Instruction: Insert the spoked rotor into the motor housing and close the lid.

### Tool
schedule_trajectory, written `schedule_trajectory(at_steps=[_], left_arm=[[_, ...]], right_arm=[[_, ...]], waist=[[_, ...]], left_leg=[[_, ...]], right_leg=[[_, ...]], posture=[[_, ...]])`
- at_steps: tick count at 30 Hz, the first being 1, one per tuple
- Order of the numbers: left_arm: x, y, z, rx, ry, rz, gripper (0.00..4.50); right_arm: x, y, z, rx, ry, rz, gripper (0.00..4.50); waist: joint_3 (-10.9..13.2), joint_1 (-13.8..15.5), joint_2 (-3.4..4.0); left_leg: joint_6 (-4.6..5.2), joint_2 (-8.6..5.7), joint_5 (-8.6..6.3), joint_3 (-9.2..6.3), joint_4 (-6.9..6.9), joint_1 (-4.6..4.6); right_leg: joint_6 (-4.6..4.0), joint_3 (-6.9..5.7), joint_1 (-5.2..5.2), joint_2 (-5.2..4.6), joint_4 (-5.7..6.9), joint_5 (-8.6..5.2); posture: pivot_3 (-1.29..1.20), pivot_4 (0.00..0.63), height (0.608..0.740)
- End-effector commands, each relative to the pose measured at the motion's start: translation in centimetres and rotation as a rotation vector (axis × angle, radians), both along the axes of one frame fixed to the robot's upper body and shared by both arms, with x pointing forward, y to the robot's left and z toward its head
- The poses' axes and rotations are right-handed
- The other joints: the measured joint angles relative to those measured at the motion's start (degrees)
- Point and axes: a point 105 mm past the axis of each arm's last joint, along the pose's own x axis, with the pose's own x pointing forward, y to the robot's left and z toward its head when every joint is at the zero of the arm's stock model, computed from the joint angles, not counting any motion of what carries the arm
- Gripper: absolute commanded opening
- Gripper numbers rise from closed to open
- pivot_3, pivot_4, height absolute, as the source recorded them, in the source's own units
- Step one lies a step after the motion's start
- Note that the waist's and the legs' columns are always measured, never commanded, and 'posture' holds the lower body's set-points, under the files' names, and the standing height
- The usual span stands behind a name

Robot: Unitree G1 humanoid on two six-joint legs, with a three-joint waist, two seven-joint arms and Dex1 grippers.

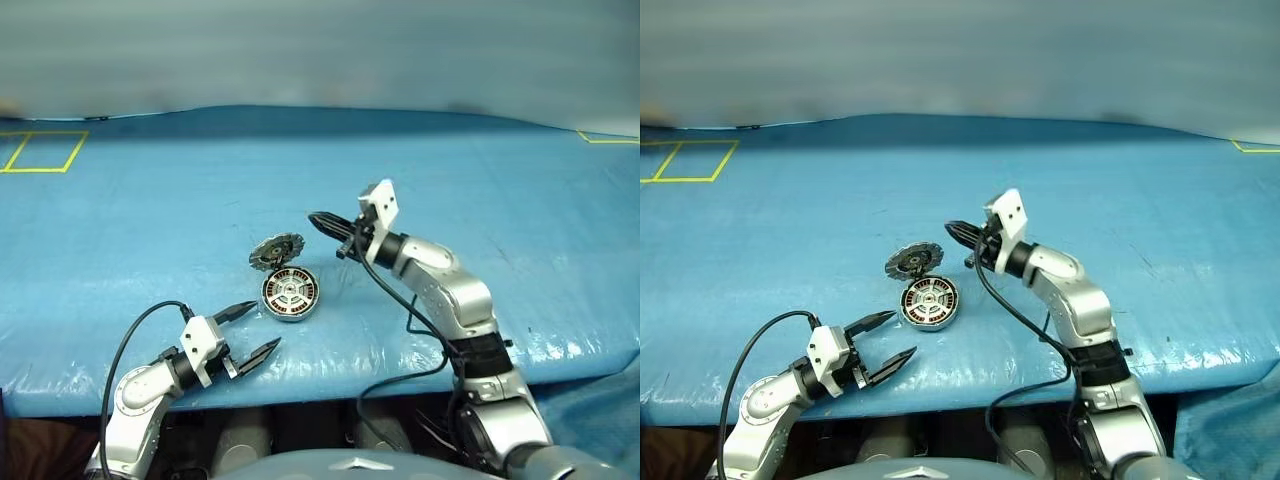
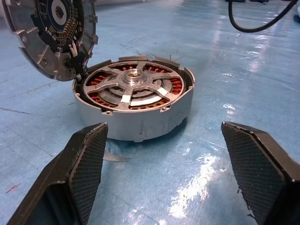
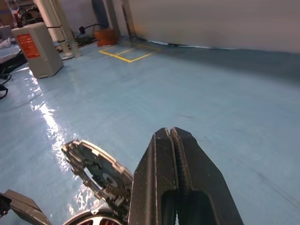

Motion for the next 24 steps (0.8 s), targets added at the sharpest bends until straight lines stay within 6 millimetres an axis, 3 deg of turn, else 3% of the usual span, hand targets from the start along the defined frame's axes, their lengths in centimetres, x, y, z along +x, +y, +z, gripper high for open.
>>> schedule_trajectory(at_steps=[1,3,7,14,22,24], left_arm=[[0.1,0.2,0.5,-0.007,-0.024,0.009,4.12],[-0.1,0.1,0.5,-0.016,-0.021,0.014,4.12],[-0.2,0.2,0.5,-0.018,-0.019,0.024,4.12],[-0.4,0.3,0.4,-0.016,-0.014,0.028,4.12],[-0.2,0.1,0.2,-0.016,-0.006,0.018,4.12],[-0.1,0.0,0.2,-0.019,-0.008,0.013,4.12]], right_arm=[[-0.1,3.0,1.6,0.017,-0.023,0.103,0.07],[-0.8,5.7,1.0,-0.046,0.0,0.203,0.07],[-2.0,7.1,-0.7,-0.171,-0.003,0.299,0.07],[-3.8,5.6,-2.5,-0.263,0.006,0.357,0.07],[-4.9,3.9,-4.3,-0.292,0.068,0.321,0.07],[-5.1,3.6,-5.5,-0.292,0.112,0.287,0.07]], waist=[[0.0,-0.01,0.0],[0.0,-0.31,0.01],[0.0,-0.1,0.0],[0.0,0.17,0.0],[0.0,-0.17,0.0],[0.0,-0.09,-0.01]], left_leg=[[0.0,-0.01,0.0,0.0,-0.01,-0.01],[0.0,-0.01,0.0,0.02,-0.01,-0.01],[0.0,-0.01,0.0,0.0,-0.01,0.0],[-0.01,0.01,-0.01,-0.09,0.07,0.06],[-0.02,0.02,-0.01,-0.05,0.0,-0.03],[-0.02,0.02,-0.01,-0.07,-0.01,-0.03]], right_leg=[[0.0,0.0,0.0,0.0,0.0,0.0],[0.0,0.01,0.0,0.0,0.0,0.0],[-0.03,-0.07,0.03,-0.01,0.01,-0.02],[-0.02,-0.08,-0.02,-0.15,-0.06,-0.03],[-0.04,-0.07,-0.05,-0.06,0.01,-0.02],[-0.05,-0.08,-0.05,-0.05,0.01,-0.03]], posture=[[0.0,0.15,0.74],[0.0,0.15,0.74],[0.0,0.15,0.74],[0.0,0.15,0.74],[0.0,0.15,0.74],[0.0,0.15,0.74]])
